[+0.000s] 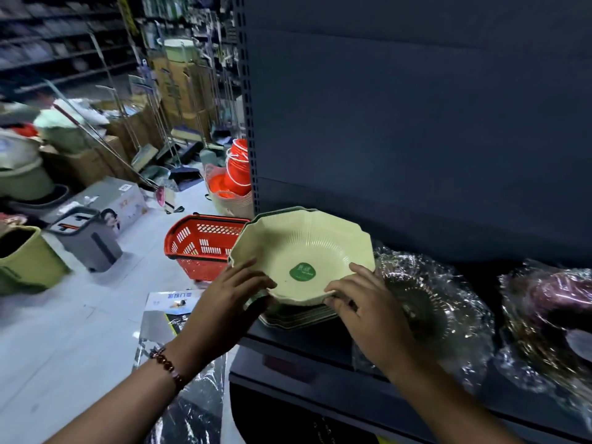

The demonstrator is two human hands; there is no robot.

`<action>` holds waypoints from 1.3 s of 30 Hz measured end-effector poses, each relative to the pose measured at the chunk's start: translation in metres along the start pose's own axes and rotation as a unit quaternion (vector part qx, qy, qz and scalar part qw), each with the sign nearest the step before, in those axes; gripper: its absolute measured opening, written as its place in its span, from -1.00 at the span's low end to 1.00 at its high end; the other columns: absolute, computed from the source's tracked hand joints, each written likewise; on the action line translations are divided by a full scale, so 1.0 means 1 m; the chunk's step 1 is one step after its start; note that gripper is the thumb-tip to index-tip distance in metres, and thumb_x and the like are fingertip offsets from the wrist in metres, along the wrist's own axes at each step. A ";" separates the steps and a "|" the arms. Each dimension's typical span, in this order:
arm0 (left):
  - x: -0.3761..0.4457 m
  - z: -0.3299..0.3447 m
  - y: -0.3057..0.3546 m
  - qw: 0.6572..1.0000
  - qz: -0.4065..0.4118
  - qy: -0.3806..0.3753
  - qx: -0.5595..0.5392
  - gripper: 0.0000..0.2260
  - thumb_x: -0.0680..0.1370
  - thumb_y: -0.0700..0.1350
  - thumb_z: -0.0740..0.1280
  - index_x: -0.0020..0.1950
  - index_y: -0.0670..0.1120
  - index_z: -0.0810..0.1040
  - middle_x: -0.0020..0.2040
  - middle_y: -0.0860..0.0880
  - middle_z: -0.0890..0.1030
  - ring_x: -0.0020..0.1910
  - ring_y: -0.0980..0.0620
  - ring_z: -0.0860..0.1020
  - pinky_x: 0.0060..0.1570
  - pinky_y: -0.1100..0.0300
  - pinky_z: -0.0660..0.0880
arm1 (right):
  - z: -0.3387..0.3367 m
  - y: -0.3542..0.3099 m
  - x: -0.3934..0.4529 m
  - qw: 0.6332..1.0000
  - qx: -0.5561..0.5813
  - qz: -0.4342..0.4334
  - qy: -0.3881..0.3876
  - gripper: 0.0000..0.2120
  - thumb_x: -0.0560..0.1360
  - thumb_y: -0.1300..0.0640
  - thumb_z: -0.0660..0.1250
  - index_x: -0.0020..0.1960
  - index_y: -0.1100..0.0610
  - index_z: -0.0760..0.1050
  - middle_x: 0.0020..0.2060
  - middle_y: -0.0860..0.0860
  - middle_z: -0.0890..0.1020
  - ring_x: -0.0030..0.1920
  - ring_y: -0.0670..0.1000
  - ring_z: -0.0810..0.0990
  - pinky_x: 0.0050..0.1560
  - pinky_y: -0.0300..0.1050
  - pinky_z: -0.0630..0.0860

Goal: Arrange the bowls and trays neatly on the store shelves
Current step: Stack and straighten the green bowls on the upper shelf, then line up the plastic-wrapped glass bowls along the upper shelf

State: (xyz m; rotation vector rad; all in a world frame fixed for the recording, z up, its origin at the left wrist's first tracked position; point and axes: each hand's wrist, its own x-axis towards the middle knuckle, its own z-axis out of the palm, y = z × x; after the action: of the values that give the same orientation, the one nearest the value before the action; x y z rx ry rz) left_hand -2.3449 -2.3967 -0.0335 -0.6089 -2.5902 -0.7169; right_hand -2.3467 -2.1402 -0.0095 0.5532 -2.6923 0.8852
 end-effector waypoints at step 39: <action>0.077 0.089 0.141 0.959 0.114 -0.251 0.059 -0.26 0.47 0.40 -0.04 0.57 0.08 -0.04 0.59 -0.07 -0.01 0.56 -0.15 -0.07 0.51 -0.10 -0.09 | -0.095 0.053 -0.087 0.934 -0.133 0.325 -0.071 -0.36 0.57 -0.09 0.21 0.55 -0.13 -0.02 0.55 -0.12 -0.05 0.53 -0.05 -0.25 0.52 0.02 -0.18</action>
State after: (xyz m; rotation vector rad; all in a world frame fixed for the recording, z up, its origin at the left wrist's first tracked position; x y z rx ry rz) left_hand -2.3606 -2.2146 -0.0135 -1.1545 -2.9119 -0.3612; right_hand -2.2800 -2.0188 0.0073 -0.3769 -3.1026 0.6003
